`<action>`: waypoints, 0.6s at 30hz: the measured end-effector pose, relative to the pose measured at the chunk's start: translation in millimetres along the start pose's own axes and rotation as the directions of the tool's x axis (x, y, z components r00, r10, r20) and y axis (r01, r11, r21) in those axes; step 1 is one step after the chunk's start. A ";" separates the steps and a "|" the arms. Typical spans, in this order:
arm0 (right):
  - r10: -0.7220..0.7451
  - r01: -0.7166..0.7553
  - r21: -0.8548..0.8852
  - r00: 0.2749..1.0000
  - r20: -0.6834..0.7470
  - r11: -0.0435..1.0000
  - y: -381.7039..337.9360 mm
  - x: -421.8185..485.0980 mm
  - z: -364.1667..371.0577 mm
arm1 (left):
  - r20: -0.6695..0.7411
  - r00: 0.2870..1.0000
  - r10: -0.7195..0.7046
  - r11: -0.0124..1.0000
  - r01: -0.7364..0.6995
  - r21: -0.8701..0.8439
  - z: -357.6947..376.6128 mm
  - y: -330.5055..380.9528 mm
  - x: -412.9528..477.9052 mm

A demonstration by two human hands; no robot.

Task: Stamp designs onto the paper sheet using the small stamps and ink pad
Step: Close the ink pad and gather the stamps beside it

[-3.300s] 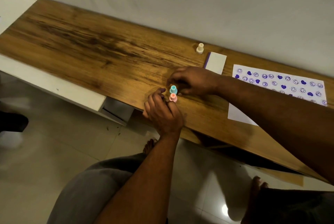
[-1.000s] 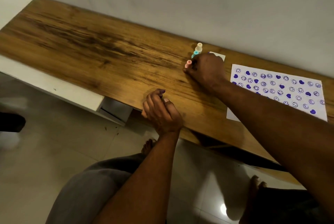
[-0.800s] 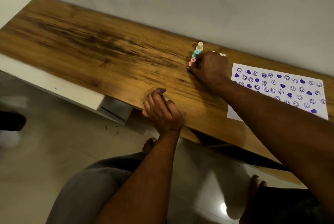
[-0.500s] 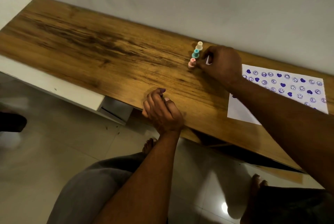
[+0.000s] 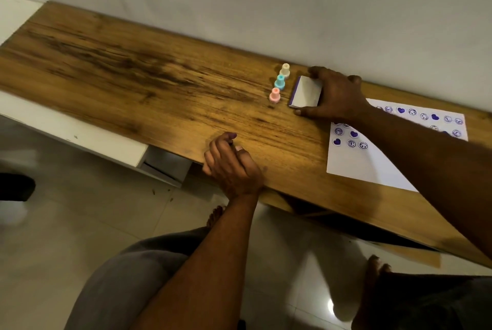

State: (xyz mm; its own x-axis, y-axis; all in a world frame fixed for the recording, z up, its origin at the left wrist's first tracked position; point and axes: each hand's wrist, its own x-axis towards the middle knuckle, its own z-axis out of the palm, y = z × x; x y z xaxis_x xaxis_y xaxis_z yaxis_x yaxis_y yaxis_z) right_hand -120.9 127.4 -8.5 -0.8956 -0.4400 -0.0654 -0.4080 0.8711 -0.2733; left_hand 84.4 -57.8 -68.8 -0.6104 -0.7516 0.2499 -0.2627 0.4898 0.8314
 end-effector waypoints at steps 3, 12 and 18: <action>0.001 -0.001 0.022 1.000 -0.003 1.000 2.4 1.4 4.0 | 0.003 1.000 0.000 1.000 0.000 0.000 -0.6 -0.4 -0.9; -0.027 0.038 0.097 0.993 -0.113 0.995 -0.9 -13.0 -7.6 | 0.013 1.000 0.011 0.999 -0.012 0.046 -1.1 -0.4 -0.3; 0.048 -0.035 0.081 0.984 -0.172 0.996 63.2 -85.1 -39.2 | 0.202 0.950 0.237 0.952 -0.269 0.148 -0.6 17.2 -23.1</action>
State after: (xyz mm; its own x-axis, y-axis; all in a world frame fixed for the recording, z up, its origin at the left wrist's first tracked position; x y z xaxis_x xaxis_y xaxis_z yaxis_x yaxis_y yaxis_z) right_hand -77.4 228.5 17.4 -0.9314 -0.3533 0.0880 -0.3611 0.8652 -0.3479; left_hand 94.4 -32.3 -60.0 -0.7934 -0.5087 0.3341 -0.1962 0.7334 0.6508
